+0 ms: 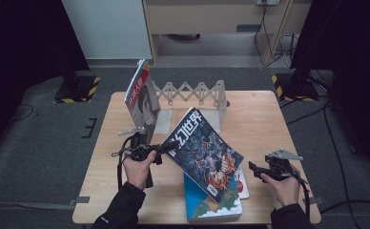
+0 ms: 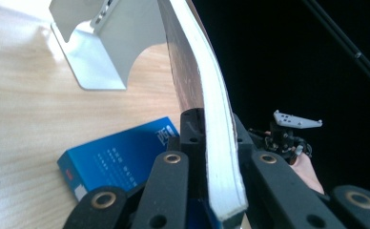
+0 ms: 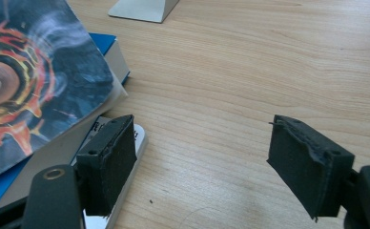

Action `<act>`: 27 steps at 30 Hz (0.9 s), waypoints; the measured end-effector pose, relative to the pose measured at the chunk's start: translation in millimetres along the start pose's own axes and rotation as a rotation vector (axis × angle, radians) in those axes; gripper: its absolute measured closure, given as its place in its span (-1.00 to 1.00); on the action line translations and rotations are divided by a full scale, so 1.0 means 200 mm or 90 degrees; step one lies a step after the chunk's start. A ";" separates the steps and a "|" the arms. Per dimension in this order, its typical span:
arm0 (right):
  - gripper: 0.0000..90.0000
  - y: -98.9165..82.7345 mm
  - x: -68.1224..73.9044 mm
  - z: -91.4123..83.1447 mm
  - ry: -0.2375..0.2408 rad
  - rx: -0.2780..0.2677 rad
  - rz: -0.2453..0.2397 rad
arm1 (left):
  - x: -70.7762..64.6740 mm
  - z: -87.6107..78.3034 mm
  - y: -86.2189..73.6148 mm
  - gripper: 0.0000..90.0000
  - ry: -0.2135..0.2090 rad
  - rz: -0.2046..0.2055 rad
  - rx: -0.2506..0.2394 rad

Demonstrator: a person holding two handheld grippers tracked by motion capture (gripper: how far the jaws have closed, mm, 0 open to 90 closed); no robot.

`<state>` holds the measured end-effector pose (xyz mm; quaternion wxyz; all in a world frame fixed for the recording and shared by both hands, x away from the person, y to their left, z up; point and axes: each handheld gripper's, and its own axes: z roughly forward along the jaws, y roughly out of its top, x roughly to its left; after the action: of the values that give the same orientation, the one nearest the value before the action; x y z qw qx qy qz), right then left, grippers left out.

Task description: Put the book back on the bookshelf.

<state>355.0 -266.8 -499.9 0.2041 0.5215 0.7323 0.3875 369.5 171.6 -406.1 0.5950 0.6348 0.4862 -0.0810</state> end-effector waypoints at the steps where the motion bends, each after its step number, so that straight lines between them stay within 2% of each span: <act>1: -0.46 0.00 0.00 0.00 -0.001 0.001 0.001 | -0.01 0.00 0.01 0.81 0.001 0.003 -0.002; 10: -0.47 -0.01 -0.03 0.00 -0.013 0.010 0.000 | -0.04 -0.02 0.05 0.81 -0.010 0.006 -0.015; 16: -0.49 -0.01 -0.05 0.01 -0.014 0.014 -0.001 | -0.08 -0.04 0.10 0.81 -0.009 0.022 -0.026; 19: -0.50 -0.02 -0.05 0.01 -0.014 0.019 0.003 | -0.10 -0.05 0.13 0.81 -0.021 0.026 -0.035; 23: -0.51 -0.02 -0.06 0.02 -0.017 0.028 -0.002 | -0.12 -0.06 0.16 0.82 0.000 0.043 -0.040; 27: -0.52 -0.03 -0.07 0.03 -0.019 0.037 -0.004 | -0.14 -0.09 0.20 0.81 0.005 0.054 -0.054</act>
<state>360.5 -279.0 -509.2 0.2013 0.5307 0.7417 0.3574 375.6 179.4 -354.9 0.6222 0.6295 0.4643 -0.0328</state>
